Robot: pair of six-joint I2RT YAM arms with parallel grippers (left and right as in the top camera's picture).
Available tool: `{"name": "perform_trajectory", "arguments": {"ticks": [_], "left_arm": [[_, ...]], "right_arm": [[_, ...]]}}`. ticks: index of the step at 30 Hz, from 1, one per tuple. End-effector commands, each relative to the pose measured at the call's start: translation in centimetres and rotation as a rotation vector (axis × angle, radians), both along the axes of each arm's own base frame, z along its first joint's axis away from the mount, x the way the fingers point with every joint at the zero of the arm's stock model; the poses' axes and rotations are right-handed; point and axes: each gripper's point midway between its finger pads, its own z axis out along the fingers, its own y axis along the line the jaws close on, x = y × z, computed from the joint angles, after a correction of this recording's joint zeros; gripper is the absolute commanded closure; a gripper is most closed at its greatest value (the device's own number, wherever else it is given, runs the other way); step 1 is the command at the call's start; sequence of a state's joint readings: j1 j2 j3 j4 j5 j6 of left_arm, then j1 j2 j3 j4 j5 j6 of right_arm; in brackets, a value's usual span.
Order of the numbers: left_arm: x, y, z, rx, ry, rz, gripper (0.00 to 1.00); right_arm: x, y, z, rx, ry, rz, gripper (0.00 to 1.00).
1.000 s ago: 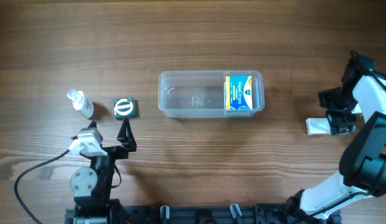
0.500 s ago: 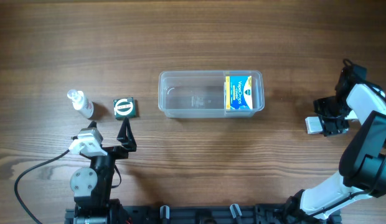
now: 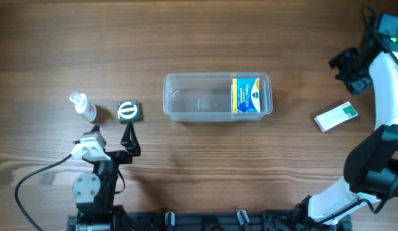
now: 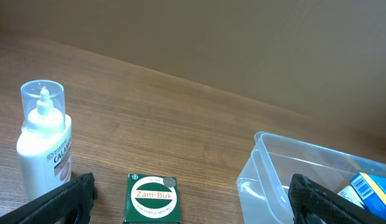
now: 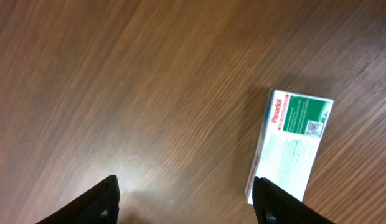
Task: Pack container
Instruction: 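Move the right gripper to the Panadol box and grasp it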
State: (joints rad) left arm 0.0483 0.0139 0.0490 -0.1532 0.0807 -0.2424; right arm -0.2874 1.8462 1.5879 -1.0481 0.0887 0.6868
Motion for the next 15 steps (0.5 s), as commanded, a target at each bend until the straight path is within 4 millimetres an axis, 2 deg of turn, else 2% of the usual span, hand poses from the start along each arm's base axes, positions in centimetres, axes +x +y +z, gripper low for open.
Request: {"name": "perform_trajectory", "arguments": {"ticks": [1,3,5,10,14,15], "left_arm": [[0.0,0.0,-0.1,-0.005,-0.003,-0.001,0.0],[0.0,0.0,-0.1,-0.005,-0.003,-0.001,0.0],[0.0,0.0,-0.1,-0.005,-0.003,-0.001,0.0],[0.0,0.0,-0.1,-0.005,-0.003,-0.001,0.0],[0.0,0.0,-0.1,-0.005,-0.003,-0.001,0.0],[0.0,0.0,-0.1,-0.005,-0.003,-0.001,0.0]], "right_arm": [[-4.7,-1.1,-4.1,-0.027,0.171,-0.09,0.3],[-8.1,-0.6,-7.5,0.01,0.26,-0.172,0.31],[-9.1,-0.3,-8.8,0.048,0.276,-0.194,0.31],[-9.3,-0.7,-9.6,0.018,0.278,-0.158,0.26],[-8.6,-0.9,-11.2,0.004,0.23,-0.114,0.26],[-7.9,-1.1,-11.2,-0.008,0.206,-0.089,0.26]]}}
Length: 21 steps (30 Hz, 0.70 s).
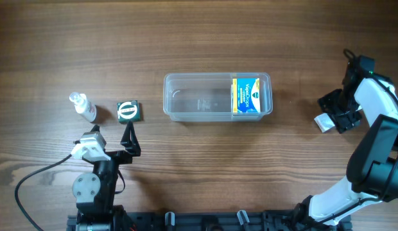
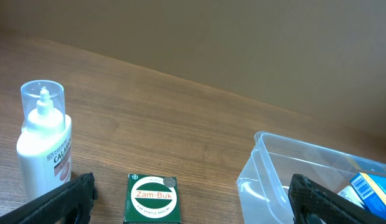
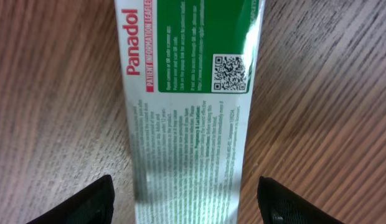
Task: Pack container
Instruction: 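Move the right gripper to the Panadol box and grasp it, then carry the Panadol box into the container and release it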
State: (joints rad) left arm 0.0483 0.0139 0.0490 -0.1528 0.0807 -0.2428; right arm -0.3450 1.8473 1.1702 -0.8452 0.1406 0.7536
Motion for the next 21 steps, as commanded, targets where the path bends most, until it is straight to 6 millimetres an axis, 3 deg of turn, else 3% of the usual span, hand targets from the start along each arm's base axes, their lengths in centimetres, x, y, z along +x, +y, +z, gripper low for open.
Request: {"name": "perform_trajectory", "arguments": {"ticks": [1,5,11,15,17,19,21], "left_arm": [[0.0,0.0,-0.1,-0.005,-0.002,-0.001,0.0],[0.0,0.0,-0.1,-0.005,-0.002,-0.001,0.0],[0.0,0.0,-0.1,-0.005,-0.002,-0.001,0.0],[0.0,0.0,-0.1,-0.005,-0.002,-0.001,0.0],[0.0,0.0,-0.1,-0.005,-0.002,-0.001,0.0],[0.0,0.0,-0.1,-0.005,-0.002,-0.001,0.0],[0.0,0.0,-0.1,-0.005,-0.002,-0.001,0.0]], "right_arm": [[0.9,-0.8,-0.3,-0.038,-0.021,0.068,0.26],[1.6,-1.1,-0.4,-0.049,-0.046,0.068,0.27],[0.9,-0.9,-2.8,-0.024,0.017,0.068,0.27],[0.9,-0.9,-3.1,-0.022,0.02,0.068,0.27],[1.0,-0.9,-3.1,-0.023,0.016,0.068,0.49],[1.1,-0.8,-3.1,-0.017,0.012,0.07,0.61],[1.6,-0.9,-2.5,-0.016,0.008,0.077,0.66]]}}
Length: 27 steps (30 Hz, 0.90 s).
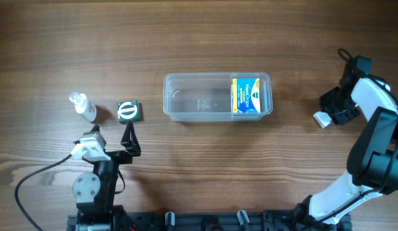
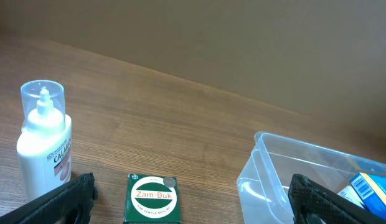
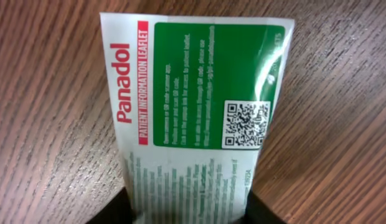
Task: Pack container
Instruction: 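Carry the Panadol box into the container and release it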
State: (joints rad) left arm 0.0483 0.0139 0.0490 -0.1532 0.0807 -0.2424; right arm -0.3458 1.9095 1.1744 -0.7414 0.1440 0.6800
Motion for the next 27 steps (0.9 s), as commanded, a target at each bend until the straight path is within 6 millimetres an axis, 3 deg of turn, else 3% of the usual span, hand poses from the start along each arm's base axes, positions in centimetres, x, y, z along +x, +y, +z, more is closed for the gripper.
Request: {"name": "perform_trajectory", "arguments": {"ticks": [1,6,9,12,15,18,23,27], "left_arm": [[0.0,0.0,-0.1,-0.006,-0.003,-0.001,0.0],[0.0,0.0,-0.1,-0.005,-0.003,-0.001,0.0],[0.0,0.0,-0.1,-0.005,-0.003,-0.001,0.0],[0.0,0.0,-0.1,-0.005,-0.003,-0.001,0.0],[0.0,0.0,-0.1,-0.005,-0.003,-0.001,0.0],[0.0,0.0,-0.1,-0.005,-0.003,-0.001,0.0],[0.0,0.0,-0.1,-0.005,-0.003,-0.001,0.0],[0.0,0.0,-0.1,-0.006,-0.003,-0.001,0.0]], "right_arm": [[0.3,0.0,-0.2,0.014,0.028,0.034,0.66],[5.9,1.4,6.6,0.057,-0.122,0.195,0.6],[10.6,7.5,13.8,0.131,-0.302,0.433,0.6],[12.3,15.9,18.0,0.228,-0.398,0.64,0.6],[10.8,24.9,18.3,0.26,-0.368,0.861,0.59],[8.6,29.9,17.7,0.18,-0.308,1.125,0.59],[5.3,34.2,17.1,0.168,-0.239,1.375,0.58],[3.8,35.6,16.6,0.136,-0.209,1.601,0.51]]}}
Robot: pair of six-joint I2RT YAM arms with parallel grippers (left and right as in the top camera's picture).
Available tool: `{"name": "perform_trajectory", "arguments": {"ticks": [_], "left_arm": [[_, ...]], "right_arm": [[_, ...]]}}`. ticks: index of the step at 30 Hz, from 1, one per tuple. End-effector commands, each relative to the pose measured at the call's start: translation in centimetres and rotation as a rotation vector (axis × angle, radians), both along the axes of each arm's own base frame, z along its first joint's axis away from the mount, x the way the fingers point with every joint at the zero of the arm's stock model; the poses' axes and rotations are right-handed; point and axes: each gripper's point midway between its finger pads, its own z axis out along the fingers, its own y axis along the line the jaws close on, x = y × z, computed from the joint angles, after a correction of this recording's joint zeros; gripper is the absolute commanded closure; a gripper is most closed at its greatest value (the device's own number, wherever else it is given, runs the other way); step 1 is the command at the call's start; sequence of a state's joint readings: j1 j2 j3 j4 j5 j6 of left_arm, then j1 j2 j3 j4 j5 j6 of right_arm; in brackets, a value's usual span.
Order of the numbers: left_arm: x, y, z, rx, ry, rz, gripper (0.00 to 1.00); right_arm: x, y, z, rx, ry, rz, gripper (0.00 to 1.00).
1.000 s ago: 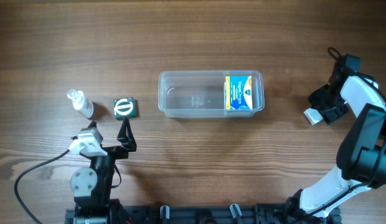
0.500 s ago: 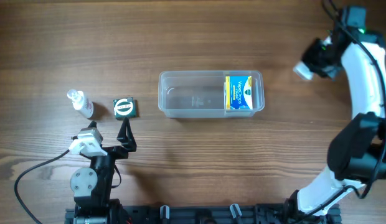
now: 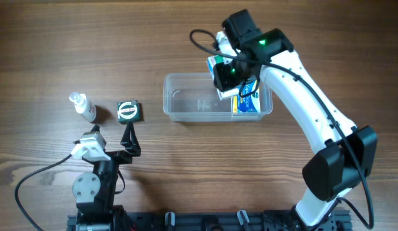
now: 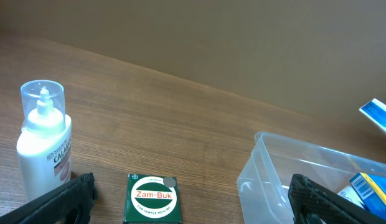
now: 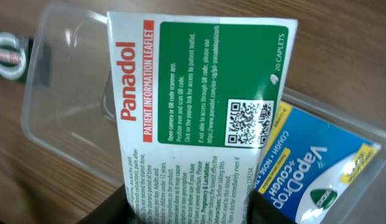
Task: Pack container
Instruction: 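Carry the Panadol box into the container and release it, then reach the left gripper to the green Zam-Buk tin and grasp it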
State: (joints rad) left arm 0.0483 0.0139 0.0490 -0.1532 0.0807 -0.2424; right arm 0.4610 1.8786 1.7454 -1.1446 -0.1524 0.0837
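Note:
My right gripper (image 3: 228,74) is shut on the white and green Panadol box (image 5: 199,106), holding it above the clear plastic container (image 3: 186,96), over its middle. A blue VapoDrop box (image 3: 250,97) lies in the container's right end. The green Zam-Buk tin (image 3: 128,111) and the white lotion bottle (image 3: 83,106) stand on the table left of the container. My left gripper (image 4: 187,205) rests open near the table's front, just behind the Zam-Buk tin (image 4: 152,197), with nothing between its fingers.
The right arm (image 3: 308,109) stretches from the front right across the table to the container. A black cable (image 3: 38,176) curls at the front left by the left arm's base. The wooden table (image 3: 186,32) is bare elsewhere.
My right gripper, shut on the Panadol box at the table's right side, has moved left with it and now holds it above the container. The left arm has not moved.
My right gripper was open, up beyond the Panadol box lying at the right. Then it stood open around the box, then shut on it there. Now it holds the box over the container. The left side stayed still throughout.

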Motion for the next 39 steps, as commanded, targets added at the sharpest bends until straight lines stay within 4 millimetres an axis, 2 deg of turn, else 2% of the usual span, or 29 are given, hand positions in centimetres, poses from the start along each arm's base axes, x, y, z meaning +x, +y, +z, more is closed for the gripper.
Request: {"name": "perform_trajectory", "arguments": {"ticks": [1,4,7,13,16,19,21,24,25,26,29,31,34,36,37,39], "left_arm": [[0.0,0.0,-0.1,-0.005,-0.003,-0.001,0.0],[0.0,0.0,-0.1,-0.005,-0.003,-0.001,0.0],[0.0,0.0,-0.1,-0.005,-0.003,-0.001,0.0],[0.0,0.0,-0.1,-0.005,-0.003,-0.001,0.0],[0.0,0.0,-0.1,-0.005,-0.003,-0.001,0.0],[0.0,0.0,-0.1,-0.005,-0.003,-0.001,0.0],[0.0,0.0,-0.1,-0.006,-0.003,-0.001,0.0],[0.0,0.0,-0.1,-0.005,-0.003,-0.001,0.0],[0.0,0.0,-0.1,-0.006,-0.003,-0.001,0.0],[0.0,0.0,-0.1,-0.005,-0.003,-0.001,0.0],[0.0,0.0,-0.1,-0.005,-0.003,-0.001,0.0],[0.0,0.0,-0.1,-0.005,-0.003,-0.001,0.0],[0.0,0.0,-0.1,-0.005,-0.003,-0.001,0.0],[0.0,0.0,-0.1,-0.005,-0.003,-0.001,0.0],[0.0,0.0,-0.1,-0.005,-0.003,-0.001,0.0],[0.0,0.0,-0.1,-0.005,-0.003,-0.001,0.0]], "right_arm": [[-0.5,0.2,0.5,-0.042,-0.06,0.167,0.51],[-0.7,0.1,0.2,-0.068,-0.076,0.274,0.44],[-1.2,-0.2,-0.6,-0.103,-0.081,0.387,0.43],[0.1,-0.9,-0.8,-0.157,-0.13,0.366,0.35],[2.2,-1.4,0.0,-0.188,-0.2,0.242,0.31],[4.7,-1.9,3.0,-0.17,-0.284,0.04,0.26],[6.3,-3.4,5.0,-0.153,-0.328,-0.11,0.2],[8.5,-7.9,8.1,-0.153,-0.379,-0.341,0.12],[9.0,-9.9,9.1,-0.149,-0.39,-0.434,0.07],[9.6,-13.0,9.8,-0.133,-0.388,-0.583,0.03],[9.7,-21.3,9.2,-0.062,-0.319,-0.971,0.0],[9.5,-26.0,9.1,-0.013,-0.299,-1.151,0.0],[8.9,-32.7,9.1,-0.064,-0.346,-1.31,0.0],[9.0,-34.8,8.3,-0.064,-0.364,-1.354,0.0],[9.3,-35.9,7.2,-0.062,-0.375,-1.376,0.0],[9.4,-36.5,5.1,-0.067,-0.367,-1.387,0.0]]}}
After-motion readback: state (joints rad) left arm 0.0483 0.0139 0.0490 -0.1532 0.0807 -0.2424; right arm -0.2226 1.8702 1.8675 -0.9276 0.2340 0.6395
